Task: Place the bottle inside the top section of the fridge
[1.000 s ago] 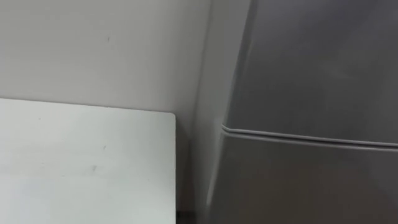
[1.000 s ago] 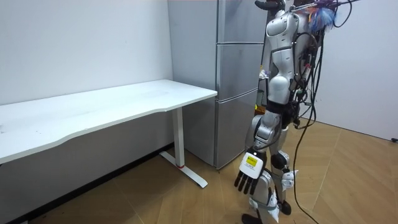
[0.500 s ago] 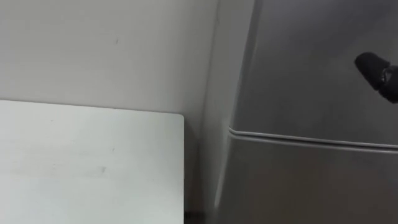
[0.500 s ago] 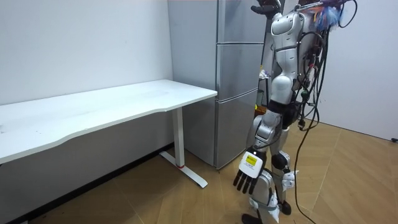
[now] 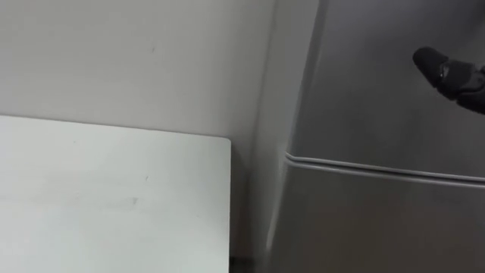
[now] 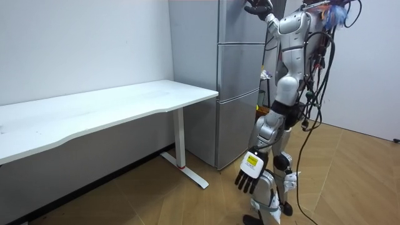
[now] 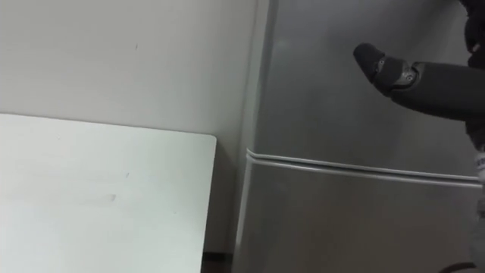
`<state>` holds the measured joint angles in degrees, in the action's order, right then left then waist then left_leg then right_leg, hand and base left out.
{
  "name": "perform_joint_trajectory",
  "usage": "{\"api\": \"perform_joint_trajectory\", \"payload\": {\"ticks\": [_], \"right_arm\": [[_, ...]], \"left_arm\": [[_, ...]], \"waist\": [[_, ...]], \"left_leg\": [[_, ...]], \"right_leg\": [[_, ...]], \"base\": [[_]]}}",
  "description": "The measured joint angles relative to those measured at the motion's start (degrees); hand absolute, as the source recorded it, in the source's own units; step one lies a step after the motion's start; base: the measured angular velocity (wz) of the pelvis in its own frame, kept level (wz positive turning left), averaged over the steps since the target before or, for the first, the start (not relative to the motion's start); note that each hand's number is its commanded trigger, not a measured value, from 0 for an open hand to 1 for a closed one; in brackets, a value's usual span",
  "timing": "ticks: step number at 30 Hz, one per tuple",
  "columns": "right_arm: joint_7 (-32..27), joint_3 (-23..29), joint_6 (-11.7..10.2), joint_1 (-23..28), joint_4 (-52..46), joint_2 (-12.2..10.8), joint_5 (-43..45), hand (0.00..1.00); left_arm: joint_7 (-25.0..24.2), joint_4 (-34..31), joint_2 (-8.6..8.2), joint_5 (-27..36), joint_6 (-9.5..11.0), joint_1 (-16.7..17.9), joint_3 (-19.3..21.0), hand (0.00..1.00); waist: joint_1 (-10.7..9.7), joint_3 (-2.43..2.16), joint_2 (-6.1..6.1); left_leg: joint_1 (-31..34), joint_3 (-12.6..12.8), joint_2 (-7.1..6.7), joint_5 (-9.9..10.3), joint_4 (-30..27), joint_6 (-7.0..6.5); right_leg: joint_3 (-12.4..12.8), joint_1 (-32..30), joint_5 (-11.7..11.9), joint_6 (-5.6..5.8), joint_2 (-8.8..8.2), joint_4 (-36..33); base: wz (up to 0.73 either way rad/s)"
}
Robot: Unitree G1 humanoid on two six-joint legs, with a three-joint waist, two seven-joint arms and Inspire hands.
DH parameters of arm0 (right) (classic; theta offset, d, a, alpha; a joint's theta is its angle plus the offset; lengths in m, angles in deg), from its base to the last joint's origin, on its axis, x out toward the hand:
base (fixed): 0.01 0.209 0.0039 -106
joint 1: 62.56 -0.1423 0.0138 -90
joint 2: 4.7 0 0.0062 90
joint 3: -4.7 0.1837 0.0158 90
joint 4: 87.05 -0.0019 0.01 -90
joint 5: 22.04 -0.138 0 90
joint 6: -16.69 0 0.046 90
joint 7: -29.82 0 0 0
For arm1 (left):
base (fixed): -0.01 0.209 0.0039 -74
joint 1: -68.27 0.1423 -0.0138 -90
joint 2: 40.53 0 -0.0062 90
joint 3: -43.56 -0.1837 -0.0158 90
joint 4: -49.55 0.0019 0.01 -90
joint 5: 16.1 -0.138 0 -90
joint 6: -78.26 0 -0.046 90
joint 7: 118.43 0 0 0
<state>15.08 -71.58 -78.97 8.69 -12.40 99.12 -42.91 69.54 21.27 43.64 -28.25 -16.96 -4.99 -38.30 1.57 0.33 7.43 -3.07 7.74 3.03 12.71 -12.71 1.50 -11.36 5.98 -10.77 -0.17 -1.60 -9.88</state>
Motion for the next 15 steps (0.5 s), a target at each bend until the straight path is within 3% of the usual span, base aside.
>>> {"api": "perform_joint_trajectory", "payload": {"ticks": [9,15], "right_arm": [[-2.11,-0.08,-1.31,-8.09,12.45,0.08,4.3,0.0],[-1.33,-0.2,-1.47,-9.52,16.21,0.21,8.79,0.0]], "left_arm": [[-2.34,-1.86,0.09,-2.66,-2.43,-0.97,-0.5,0.0],[-2.97,-3.71,0.12,-2.47,-3.73,-0.95,-0.97,0.0]], "waist": [[0.3,0.0,-0.02],[0.34,0.0,-0.02]], "left_leg": [[0.36,-0.13,0.12,-0.12,-0.98,-0.2],[0.26,-0.44,0.12,-0.13,-1.59,-0.23]], "right_leg": [[-0.33,0.07,0.55,-0.07,-0.01,0.13],[-0.47,0.23,0.7,-0.08,-0.01,0.09]], "base": [[0.0],[0.01]]}}
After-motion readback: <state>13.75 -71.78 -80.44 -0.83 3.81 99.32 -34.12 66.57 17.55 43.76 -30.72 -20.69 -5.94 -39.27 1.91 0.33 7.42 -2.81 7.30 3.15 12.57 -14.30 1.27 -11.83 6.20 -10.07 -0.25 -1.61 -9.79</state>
